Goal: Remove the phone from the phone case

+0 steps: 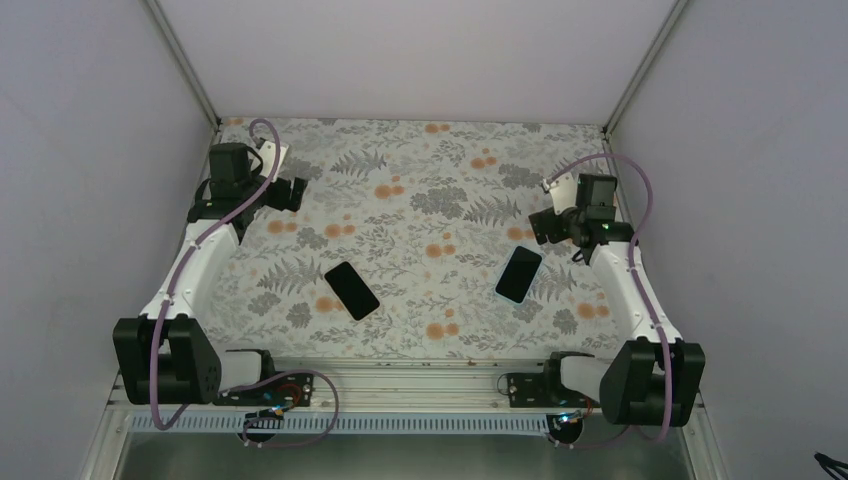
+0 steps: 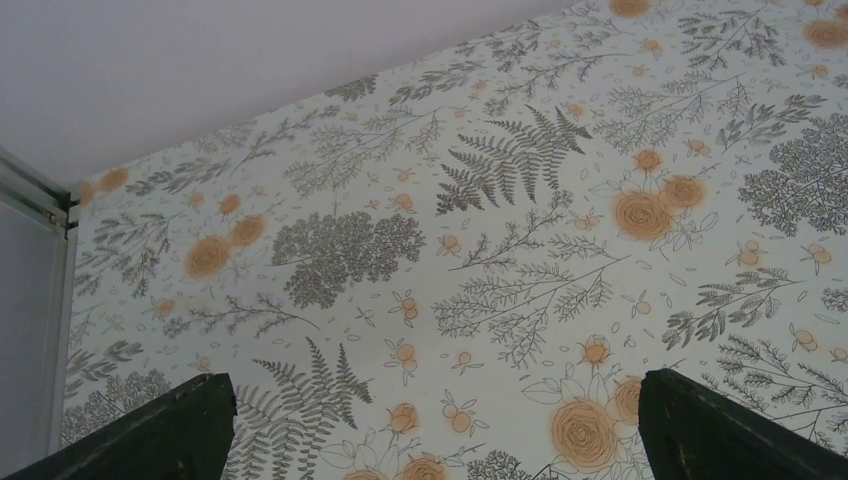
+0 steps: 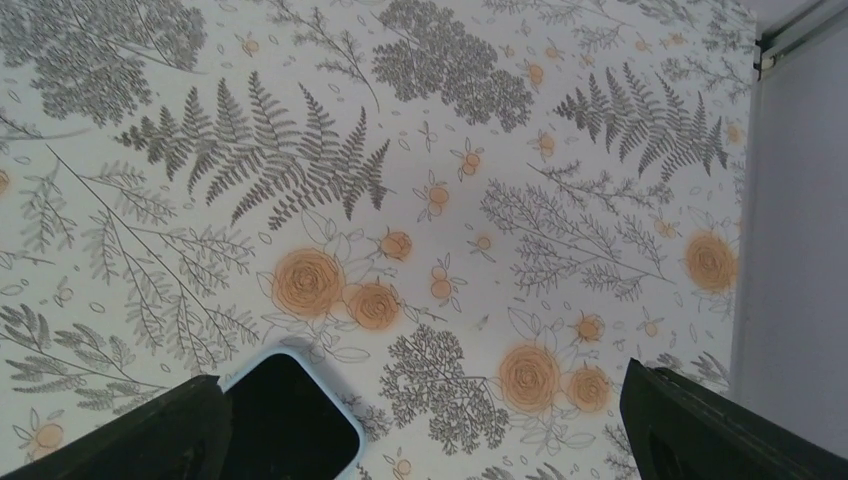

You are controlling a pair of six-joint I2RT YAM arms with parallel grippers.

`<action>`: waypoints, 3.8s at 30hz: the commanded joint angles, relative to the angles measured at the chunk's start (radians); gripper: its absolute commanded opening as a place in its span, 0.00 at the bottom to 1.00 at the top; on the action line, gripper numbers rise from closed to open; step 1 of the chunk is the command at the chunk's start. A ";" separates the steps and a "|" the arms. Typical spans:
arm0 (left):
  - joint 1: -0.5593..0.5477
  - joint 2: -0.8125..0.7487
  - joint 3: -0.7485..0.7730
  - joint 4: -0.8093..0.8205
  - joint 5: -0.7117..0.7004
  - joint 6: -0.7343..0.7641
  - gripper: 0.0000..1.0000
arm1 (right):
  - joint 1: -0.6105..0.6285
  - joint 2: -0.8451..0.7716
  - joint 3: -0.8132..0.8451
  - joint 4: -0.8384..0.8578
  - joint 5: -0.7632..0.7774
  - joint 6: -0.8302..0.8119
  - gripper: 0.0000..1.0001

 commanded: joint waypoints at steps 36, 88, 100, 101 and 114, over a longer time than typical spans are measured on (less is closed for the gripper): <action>0.004 -0.017 -0.017 -0.025 0.092 0.116 1.00 | -0.001 0.466 0.035 -0.253 -0.005 -0.206 0.03; 0.004 -0.036 -0.035 -0.092 0.201 0.194 1.00 | 0.286 0.843 0.453 -0.360 0.101 -0.060 0.04; 0.002 0.012 -0.013 -0.082 0.245 0.192 1.00 | 0.287 0.846 0.492 -0.315 0.018 -0.017 0.04; 0.003 0.013 -0.012 -0.083 0.245 0.192 1.00 | 0.287 0.861 0.517 -0.318 0.006 -0.015 0.04; 0.004 -0.021 -0.028 -0.092 0.239 0.196 1.00 | 0.368 1.079 0.942 -0.422 -0.007 -0.059 0.04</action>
